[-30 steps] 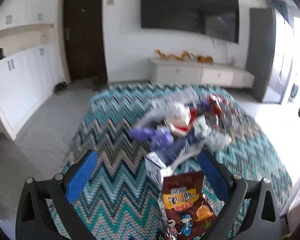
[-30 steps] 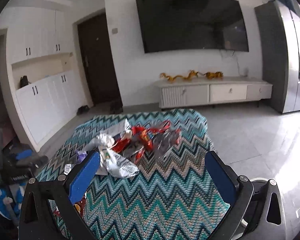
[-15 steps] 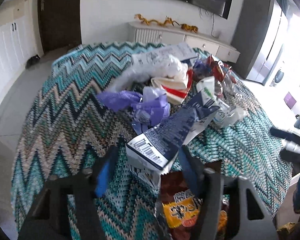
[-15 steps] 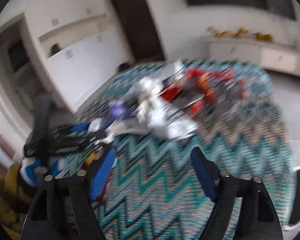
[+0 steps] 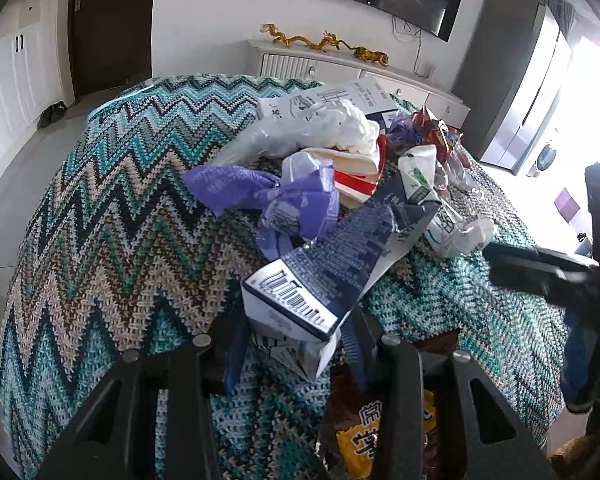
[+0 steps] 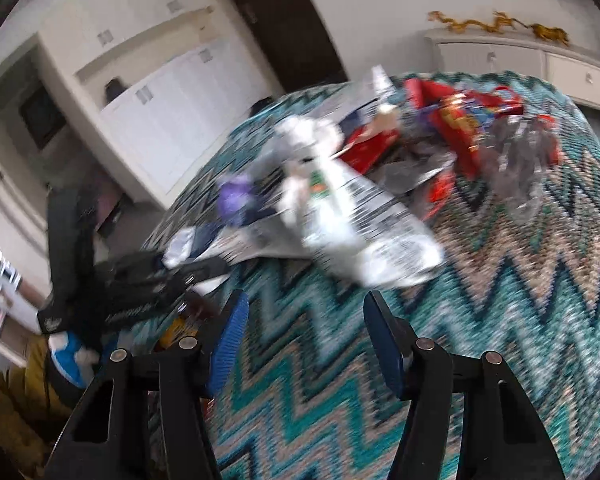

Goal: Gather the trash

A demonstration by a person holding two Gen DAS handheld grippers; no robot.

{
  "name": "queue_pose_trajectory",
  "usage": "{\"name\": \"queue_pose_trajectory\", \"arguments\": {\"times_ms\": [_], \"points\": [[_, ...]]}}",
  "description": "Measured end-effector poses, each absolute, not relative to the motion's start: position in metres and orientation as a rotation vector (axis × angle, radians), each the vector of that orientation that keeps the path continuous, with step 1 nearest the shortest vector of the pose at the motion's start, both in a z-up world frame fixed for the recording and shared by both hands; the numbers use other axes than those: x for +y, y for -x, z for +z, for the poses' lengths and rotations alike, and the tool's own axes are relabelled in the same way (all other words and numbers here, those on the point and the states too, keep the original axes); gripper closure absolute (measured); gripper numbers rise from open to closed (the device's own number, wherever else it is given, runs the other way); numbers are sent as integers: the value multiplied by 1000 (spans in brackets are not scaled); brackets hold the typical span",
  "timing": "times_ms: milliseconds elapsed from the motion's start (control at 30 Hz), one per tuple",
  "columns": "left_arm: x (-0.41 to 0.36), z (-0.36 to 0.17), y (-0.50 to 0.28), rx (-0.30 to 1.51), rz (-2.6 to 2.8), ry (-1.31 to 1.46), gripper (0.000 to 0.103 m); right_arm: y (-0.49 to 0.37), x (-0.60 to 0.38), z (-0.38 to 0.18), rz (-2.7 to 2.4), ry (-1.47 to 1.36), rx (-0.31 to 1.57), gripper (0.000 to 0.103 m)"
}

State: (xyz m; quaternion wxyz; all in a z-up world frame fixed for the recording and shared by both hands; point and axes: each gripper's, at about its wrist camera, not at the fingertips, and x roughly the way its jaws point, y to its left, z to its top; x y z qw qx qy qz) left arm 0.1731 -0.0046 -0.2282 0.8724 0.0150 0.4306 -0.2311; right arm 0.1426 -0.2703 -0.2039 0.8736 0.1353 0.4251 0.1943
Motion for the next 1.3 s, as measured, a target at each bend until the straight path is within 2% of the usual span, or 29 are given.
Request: {"name": "queue_pose_trajectory", "arguments": {"times_ms": [267,500,567,633,700,733,833,933,967,1000,1300], "points": [[-7,-228,-176,898,-490,-23,64,-172,-295,-201,312,-230,858,44],[-10,-226,-176,894,-488,-28,64,-212,-289,-223,337,-266,899,46],[-11,-225,-174,886,-488,-39,66,-213,-283,-227,355,-257,912,53],[-13,-223,-171,876,-486,-43,67,-209,-275,-228,356,-218,902,56],[-12,-219,-167,866,-483,-37,68,-206,-277,-226,356,-213,893,65],[-11,-216,-165,860,-483,-33,69,-204,-279,-225,357,-220,885,73],[-10,-205,-157,831,-484,-34,71,-192,-284,-219,336,-210,862,85],[-4,-192,-144,801,-484,-34,71,-174,-293,-212,323,-231,833,88],[-3,-188,-140,791,-485,-34,71,-167,-293,-211,321,-234,825,95],[-2,-183,-136,782,-485,-35,71,-159,-297,-207,321,-246,814,98],[-2,-142,-112,715,-459,-37,71,-105,-305,-189,359,-250,760,99]]}}
